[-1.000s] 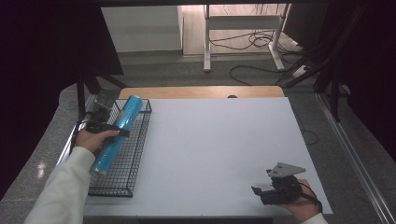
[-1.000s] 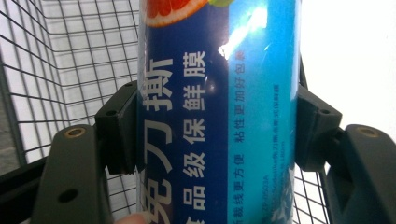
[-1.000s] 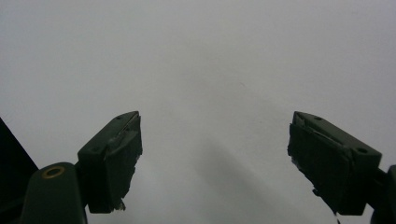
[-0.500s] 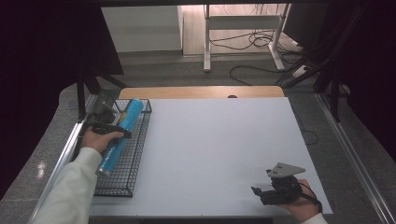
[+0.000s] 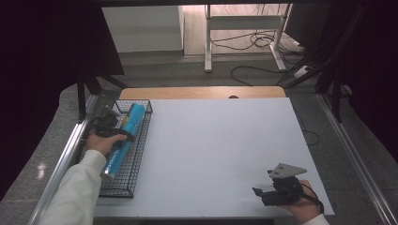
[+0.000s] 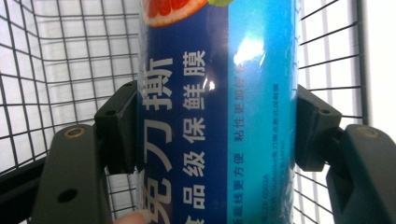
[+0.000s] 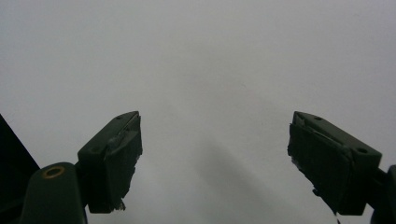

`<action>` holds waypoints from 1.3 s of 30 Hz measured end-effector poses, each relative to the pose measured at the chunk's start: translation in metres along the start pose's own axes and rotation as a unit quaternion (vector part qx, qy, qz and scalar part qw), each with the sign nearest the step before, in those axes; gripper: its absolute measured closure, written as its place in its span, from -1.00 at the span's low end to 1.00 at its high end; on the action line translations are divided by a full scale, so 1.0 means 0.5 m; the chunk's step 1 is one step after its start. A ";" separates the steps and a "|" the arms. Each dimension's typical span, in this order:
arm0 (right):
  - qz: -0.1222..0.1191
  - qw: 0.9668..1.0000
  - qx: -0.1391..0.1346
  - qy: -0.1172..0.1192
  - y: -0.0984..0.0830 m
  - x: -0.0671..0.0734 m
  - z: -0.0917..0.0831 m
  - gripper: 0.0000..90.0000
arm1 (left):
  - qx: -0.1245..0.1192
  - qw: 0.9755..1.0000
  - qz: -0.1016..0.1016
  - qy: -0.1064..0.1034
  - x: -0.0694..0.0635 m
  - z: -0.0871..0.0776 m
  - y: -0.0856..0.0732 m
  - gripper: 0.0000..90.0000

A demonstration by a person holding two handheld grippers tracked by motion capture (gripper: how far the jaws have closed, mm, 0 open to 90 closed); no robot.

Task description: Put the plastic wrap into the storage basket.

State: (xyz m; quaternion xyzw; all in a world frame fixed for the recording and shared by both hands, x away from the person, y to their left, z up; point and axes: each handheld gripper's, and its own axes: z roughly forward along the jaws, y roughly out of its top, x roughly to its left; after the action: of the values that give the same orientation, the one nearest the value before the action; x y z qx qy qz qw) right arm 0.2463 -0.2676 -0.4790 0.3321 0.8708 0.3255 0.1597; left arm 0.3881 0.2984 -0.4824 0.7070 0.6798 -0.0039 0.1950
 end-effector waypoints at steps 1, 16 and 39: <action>0.000 1.000 0.000 0.000 0.000 0.000 0.000 -0.59 | 0.000 1.000 0.000 0.000 0.000 0.000 0.000 -0.31; 0.001 1.000 0.001 0.001 0.000 -0.001 0.002 -0.59 | 0.022 1.000 -0.008 0.013 0.011 0.035 -0.009 -0.31; -0.003 1.000 0.001 0.002 0.001 0.003 0.001 -0.59 | -0.068 0.996 0.045 -0.028 -0.045 -0.101 -0.020 -0.76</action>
State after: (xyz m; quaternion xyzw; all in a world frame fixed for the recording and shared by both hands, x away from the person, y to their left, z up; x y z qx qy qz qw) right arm 0.2458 -0.2658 -0.4791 0.3294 0.8723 0.3245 0.1588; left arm 0.3635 0.2910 -0.4325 0.7217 0.6402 0.0317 0.2613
